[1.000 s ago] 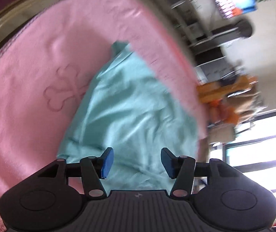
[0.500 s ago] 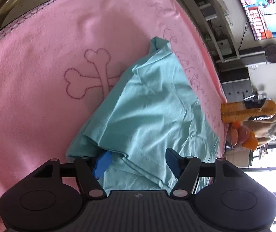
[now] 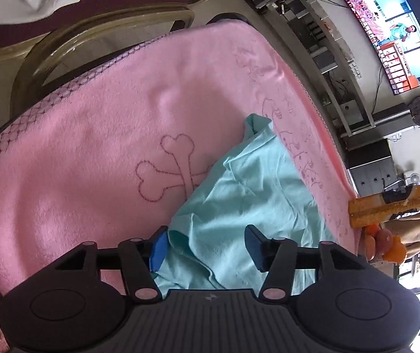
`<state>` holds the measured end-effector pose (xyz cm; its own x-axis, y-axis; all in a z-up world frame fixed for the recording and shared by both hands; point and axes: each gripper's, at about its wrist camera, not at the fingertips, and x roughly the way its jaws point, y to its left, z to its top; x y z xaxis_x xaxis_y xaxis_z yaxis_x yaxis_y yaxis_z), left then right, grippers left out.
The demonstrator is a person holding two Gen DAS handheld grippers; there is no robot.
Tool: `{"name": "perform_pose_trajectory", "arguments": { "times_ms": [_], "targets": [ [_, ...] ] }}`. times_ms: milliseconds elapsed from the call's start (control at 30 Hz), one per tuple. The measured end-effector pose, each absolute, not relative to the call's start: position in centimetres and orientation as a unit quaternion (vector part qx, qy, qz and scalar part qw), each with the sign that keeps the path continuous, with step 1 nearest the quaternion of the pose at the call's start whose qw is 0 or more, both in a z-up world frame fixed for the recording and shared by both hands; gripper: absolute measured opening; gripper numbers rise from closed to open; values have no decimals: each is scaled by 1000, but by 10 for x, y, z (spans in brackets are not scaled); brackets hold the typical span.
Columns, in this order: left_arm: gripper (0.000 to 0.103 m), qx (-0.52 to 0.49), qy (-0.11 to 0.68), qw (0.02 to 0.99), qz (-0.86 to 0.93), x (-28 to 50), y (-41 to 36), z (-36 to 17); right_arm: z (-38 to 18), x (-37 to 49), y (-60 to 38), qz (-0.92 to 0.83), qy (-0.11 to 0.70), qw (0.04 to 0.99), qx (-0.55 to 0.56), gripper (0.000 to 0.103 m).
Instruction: Fold clothes
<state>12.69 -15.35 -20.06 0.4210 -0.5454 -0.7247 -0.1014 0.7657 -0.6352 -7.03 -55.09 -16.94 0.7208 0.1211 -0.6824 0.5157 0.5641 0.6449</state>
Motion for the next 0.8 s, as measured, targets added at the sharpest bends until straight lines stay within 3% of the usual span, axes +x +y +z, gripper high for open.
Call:
{"name": "perform_pose_trajectory", "arguments": {
  "times_ms": [333, 500, 633, 800],
  "targets": [
    [36, -280, 534, 787, -131, 129, -159, -204, -180, -75, -558, -144, 366, 783, 482, 46],
    [34, -252, 531, 799, -130, 127, -166, -202, -192, -74, -559, -139, 385, 757, 510, 42],
    [25, -222, 528, 810, -127, 125, -172, -200, -190, -66, -551, -151, 394, 770, 479, 23],
    [7, -210, 526, 816, -118, 124, -173, -200, -188, -55, -542, -161, 408, 783, 441, 18]
  ]
}}
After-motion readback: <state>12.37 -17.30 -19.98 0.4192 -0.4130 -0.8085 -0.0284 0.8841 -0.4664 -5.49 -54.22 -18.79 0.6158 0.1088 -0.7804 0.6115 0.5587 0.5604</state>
